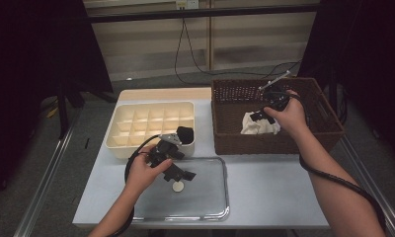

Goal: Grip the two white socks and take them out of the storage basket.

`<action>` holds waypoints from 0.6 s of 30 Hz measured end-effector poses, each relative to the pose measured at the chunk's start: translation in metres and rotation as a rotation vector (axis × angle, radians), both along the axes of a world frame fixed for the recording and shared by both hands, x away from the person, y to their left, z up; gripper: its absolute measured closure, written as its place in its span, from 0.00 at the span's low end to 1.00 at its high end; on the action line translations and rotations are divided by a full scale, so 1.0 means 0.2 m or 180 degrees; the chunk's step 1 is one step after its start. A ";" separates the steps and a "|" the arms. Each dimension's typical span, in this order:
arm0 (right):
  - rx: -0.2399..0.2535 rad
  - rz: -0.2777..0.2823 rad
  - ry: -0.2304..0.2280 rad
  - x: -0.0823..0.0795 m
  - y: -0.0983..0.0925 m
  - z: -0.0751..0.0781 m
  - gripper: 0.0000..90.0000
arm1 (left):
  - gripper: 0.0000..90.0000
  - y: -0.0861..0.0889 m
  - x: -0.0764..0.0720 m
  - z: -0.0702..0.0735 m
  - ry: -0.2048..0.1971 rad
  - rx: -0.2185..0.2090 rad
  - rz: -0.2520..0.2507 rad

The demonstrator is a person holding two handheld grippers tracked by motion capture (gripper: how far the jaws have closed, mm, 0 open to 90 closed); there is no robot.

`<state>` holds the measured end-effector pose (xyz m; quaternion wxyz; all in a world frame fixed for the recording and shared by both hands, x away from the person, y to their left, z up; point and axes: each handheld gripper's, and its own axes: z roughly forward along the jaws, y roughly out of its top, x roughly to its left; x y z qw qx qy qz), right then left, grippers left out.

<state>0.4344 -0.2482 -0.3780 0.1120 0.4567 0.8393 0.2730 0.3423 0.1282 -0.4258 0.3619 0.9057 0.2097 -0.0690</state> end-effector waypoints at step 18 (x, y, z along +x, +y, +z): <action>-0.0068 -0.0023 0.0127 0.11 0.01 -0.07 0.48 | 0.05 -0.01 0.00 -0.02 0.0048 -0.0074 -0.0037</action>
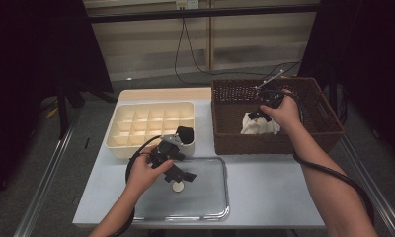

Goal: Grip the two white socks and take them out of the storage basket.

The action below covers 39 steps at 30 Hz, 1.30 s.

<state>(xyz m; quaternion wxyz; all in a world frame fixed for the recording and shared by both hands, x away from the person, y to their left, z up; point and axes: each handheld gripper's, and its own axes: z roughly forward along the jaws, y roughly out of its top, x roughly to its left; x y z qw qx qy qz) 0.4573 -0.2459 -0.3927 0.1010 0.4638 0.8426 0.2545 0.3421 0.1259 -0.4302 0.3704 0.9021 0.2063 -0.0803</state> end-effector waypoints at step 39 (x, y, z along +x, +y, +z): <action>-0.0075 0.0054 0.0269 0.09 0.06 -0.13 0.91 | 0.05 0.00 0.00 -0.02 0.0012 0.0050 -0.0028</action>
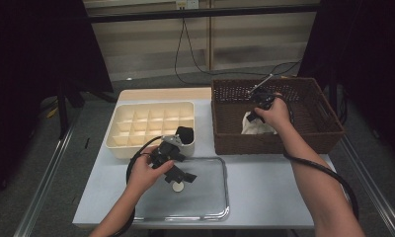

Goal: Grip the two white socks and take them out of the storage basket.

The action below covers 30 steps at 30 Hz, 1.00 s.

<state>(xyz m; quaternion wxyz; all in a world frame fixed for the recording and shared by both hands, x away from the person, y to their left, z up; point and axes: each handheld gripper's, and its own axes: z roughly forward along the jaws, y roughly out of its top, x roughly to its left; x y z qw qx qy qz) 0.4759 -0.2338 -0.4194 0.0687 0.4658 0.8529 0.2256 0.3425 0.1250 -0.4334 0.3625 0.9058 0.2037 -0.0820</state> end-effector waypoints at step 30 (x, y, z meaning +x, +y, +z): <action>0.0341 0.0057 -0.0175 -0.15 -0.10 0.40 0.91 | 0.05 -0.01 -0.01 0.01 0.0007 -0.0049 -0.0010</action>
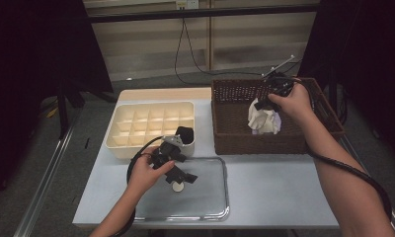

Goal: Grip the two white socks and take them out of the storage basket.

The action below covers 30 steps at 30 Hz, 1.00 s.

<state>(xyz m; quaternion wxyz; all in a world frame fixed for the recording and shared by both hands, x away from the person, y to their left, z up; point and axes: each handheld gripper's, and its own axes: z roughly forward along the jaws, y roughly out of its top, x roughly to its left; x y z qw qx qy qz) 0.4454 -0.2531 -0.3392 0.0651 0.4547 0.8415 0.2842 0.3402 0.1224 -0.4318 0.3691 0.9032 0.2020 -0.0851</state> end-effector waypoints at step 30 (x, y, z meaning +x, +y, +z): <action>0.0060 0.0271 -0.0172 -0.21 0.02 0.24 0.91 | 0.05 0.00 0.00 0.02 -0.0017 -0.0029 0.0009</action>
